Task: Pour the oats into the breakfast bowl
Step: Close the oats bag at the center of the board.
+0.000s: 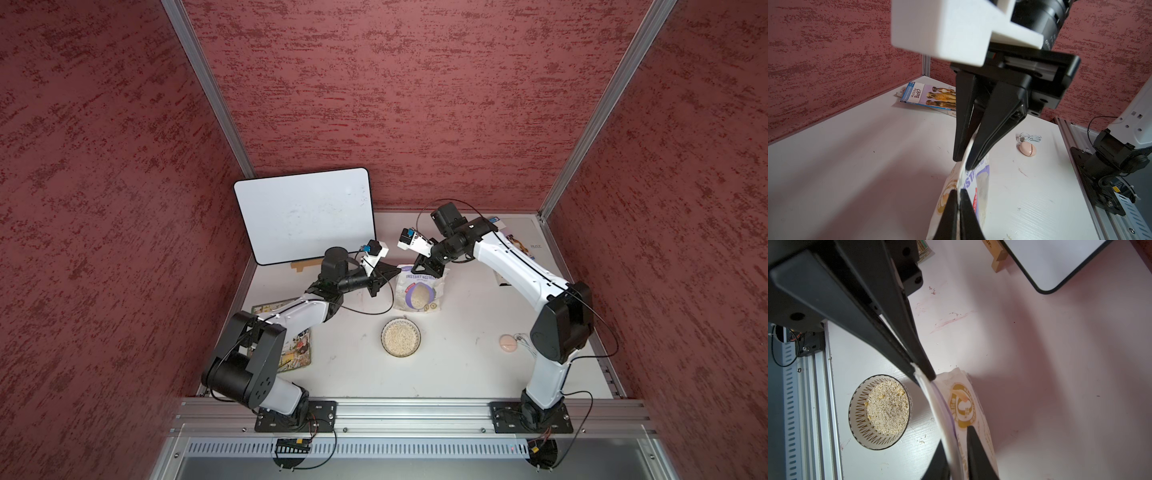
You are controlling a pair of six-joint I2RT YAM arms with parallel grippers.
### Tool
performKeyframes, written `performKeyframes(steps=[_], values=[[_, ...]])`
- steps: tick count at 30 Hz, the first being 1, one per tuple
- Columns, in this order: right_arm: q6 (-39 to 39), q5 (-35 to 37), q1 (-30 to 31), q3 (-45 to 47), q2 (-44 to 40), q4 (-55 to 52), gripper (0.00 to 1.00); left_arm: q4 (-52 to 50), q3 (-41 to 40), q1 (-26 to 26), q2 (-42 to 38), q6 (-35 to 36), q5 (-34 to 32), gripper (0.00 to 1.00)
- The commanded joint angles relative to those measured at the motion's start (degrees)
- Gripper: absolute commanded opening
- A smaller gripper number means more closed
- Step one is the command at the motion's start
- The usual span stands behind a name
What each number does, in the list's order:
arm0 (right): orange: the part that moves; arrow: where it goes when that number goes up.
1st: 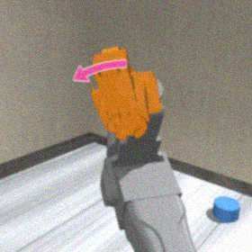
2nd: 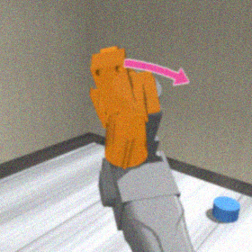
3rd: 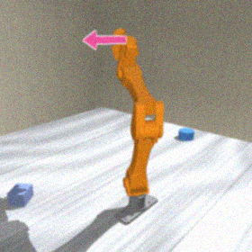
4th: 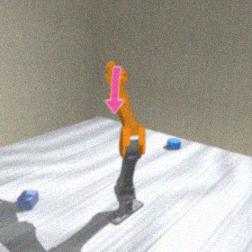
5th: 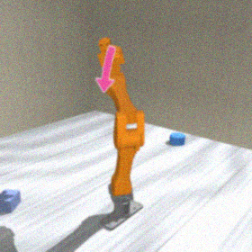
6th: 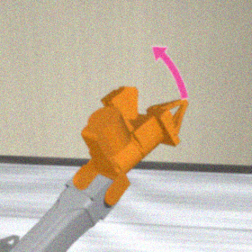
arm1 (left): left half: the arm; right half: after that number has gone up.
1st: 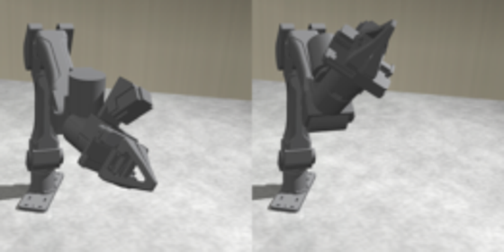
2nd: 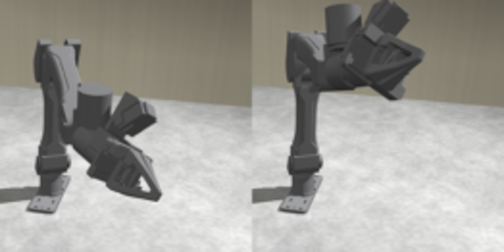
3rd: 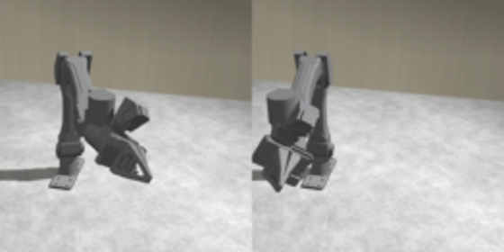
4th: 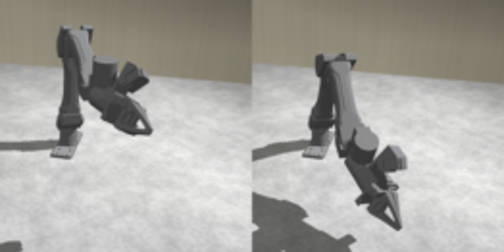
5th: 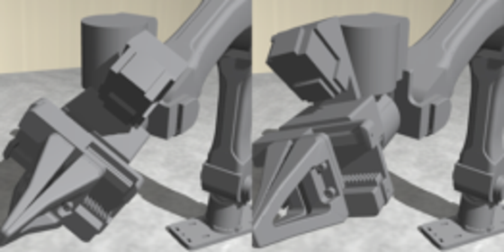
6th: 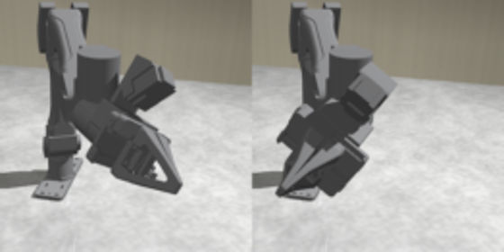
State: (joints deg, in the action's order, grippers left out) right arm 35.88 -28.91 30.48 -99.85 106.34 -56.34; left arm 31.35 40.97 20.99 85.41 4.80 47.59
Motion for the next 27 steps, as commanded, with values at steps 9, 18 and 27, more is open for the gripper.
performKeyframes(steps=[9, 18, 27], values=[[-2.0, -3.2, 0.9, -2.0, 0.3, 3.6, 0.1, 0.5, 1.2, 0.5, 0.8, 0.2, 0.9, 0.0], [-1.7, 0.0, 0.8, 0.8, -1.9, 4.3, 0.23, 0.6, 1.0, 0.2, 0.8, 0.1, 0.5, 0.0], [-1.6, 2.3, -2.9, 3.8, -5.2, 2.5, 0.14, 1.5, 0.0, -0.9, -0.2, -0.4, -0.4, 0.0]])
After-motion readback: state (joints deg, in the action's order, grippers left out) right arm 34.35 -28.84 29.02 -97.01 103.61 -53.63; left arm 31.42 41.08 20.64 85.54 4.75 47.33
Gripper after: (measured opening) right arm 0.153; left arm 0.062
